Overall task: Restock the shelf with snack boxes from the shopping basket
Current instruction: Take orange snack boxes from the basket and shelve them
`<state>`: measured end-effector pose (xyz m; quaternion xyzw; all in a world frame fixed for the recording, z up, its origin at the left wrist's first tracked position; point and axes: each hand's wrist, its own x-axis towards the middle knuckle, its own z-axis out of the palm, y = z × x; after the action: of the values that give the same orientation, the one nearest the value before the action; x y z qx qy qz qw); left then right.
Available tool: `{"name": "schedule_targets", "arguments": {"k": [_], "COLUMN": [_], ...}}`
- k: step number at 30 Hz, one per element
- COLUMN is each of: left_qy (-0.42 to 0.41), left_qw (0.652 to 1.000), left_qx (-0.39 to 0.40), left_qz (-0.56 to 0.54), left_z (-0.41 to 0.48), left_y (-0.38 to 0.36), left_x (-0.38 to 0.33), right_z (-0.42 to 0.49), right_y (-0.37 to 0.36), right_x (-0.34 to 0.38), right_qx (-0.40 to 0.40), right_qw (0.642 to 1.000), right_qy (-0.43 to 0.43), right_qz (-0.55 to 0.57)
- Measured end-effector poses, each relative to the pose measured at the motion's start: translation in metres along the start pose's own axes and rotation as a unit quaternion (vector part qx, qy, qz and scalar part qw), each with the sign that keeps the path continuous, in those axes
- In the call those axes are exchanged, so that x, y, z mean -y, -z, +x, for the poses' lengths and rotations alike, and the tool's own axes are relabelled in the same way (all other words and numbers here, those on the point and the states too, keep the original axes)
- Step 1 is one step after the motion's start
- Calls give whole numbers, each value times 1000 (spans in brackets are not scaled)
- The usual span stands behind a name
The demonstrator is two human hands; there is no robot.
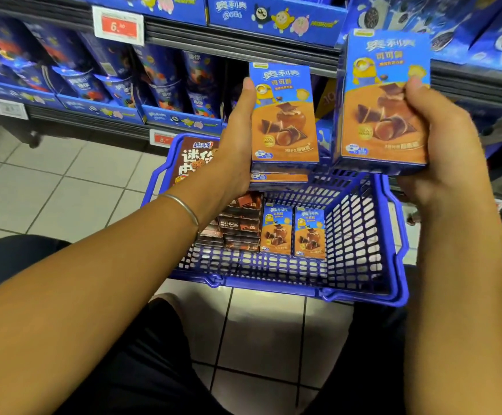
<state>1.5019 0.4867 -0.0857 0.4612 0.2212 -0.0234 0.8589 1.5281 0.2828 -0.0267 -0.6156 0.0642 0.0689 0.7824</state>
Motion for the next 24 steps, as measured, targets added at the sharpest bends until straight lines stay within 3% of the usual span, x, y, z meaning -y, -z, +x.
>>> {"name": "schedule_targets", "arguments": {"k": [8,14,24], "left_qy": [-1,48,60], "left_qw": [993,997,991], "left_qx": [-28,44,109], "left_qz": [117,35,-57], "left_z": [0,5,10], "left_y": [-14,-15,-13], "left_x": [16,21,21], "right_z": [-10,-12,-13], "right_y": [-31,-40,-45], "right_x": [-15,-38,-31], "right_qx": [64,55,105], "right_qw": [998,995,992], "right_qy": [-21,-77,-63], "right_qz": [-19,-22,-40]}}
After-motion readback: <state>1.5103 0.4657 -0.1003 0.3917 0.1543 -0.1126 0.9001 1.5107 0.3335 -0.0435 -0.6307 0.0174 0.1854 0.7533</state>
